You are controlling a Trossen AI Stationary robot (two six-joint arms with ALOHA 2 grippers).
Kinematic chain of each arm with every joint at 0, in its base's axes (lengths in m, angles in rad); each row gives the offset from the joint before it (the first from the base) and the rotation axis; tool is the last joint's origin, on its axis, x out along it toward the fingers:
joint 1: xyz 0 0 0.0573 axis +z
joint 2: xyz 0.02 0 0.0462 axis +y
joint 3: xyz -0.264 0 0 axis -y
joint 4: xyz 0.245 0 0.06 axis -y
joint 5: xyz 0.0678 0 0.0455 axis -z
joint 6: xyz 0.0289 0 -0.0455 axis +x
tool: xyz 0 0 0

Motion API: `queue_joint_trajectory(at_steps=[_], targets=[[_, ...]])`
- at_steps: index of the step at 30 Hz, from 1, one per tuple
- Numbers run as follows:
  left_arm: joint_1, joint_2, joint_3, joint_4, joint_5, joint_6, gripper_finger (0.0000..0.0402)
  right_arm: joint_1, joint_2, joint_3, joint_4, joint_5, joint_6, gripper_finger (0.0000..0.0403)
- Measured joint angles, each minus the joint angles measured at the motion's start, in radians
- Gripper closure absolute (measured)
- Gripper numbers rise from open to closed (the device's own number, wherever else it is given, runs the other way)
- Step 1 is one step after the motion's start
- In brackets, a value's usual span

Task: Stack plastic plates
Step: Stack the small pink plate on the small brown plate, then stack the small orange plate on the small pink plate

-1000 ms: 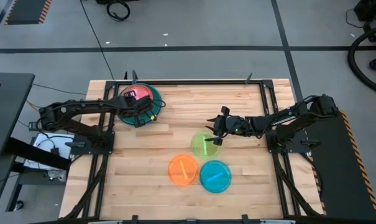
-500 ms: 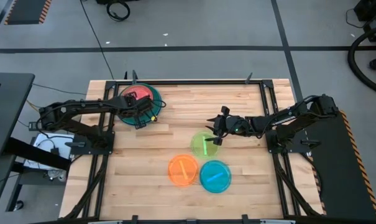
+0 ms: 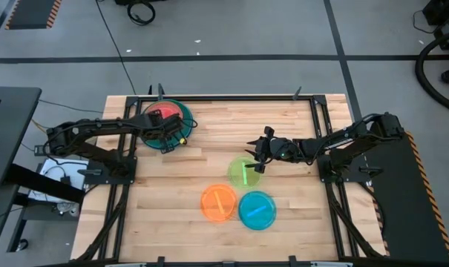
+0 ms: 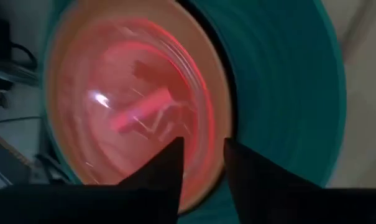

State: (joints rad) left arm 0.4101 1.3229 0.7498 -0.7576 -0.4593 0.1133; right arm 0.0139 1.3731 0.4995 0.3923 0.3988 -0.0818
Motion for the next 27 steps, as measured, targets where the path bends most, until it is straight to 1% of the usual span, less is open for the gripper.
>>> queue_joint_trajectory(at_steps=[2, 5, 7, 9, 12, 15, 18, 21, 25, 27], targets=[[-0.011, -0.001, 0.021, 0.009, -0.047, -0.001, 0.0261, 0.0, 0.0, 0.0, -0.003, 0.0, 0.0, 0.0258], [-0.055, -0.001, 0.044, 0.01, -0.144, -0.002, 0.025, -0.001, 0.0, 0.0, -0.004, 0.0, 0.0, 0.0258], [-0.099, -0.001, 0.05, 0.044, -0.156, -0.002, 0.0249, -0.001, 0.0, 0.0, -0.005, 0.0, 0.0, 0.0258], [-0.15, -0.001, 0.05, 0.083, -0.107, -0.002, 0.0249, -0.001, 0.0, 0.0, -0.005, 0.005, 0.0, 0.0258], [-0.232, -0.001, 0.05, 0.153, 0.045, 0.016, 0.0249, -0.001, 0.0, 0.0, -0.01, 0.021, 0.0, 0.0258], [-0.318, -0.001, 0.05, 0.21, 0.184, 0.074, 0.0249, -0.001, 0.0, 0.0, -0.029, 0.023, 0.0, 0.0258], [-0.414, -0.001, 0.05, 0.23, 0.214, 0.15, 0.0249, -0.001, 0.0, 0.0, -0.04, 0.028, 0.0, 0.0258], [-0.515, 0.022, 0.05, 0.254, 0.185, 0.229, 0.0249, -0.002, 0.0, 0.0, -0.042, 0.03, -0.009, 0.0258], [-0.642, 0.09, 0.049, 0.281, 0.075, 0.294, 0.0249, -0.007, 0.0, 0.0, -0.035, 0.062, -0.041, 0.0258], [-0.686, 0.126, 0.049, 0.294, 0.04, 0.315, 0.0249, -0.012, 0.0, 0.001, -0.026, 0.079, -0.053, 0.0258]])
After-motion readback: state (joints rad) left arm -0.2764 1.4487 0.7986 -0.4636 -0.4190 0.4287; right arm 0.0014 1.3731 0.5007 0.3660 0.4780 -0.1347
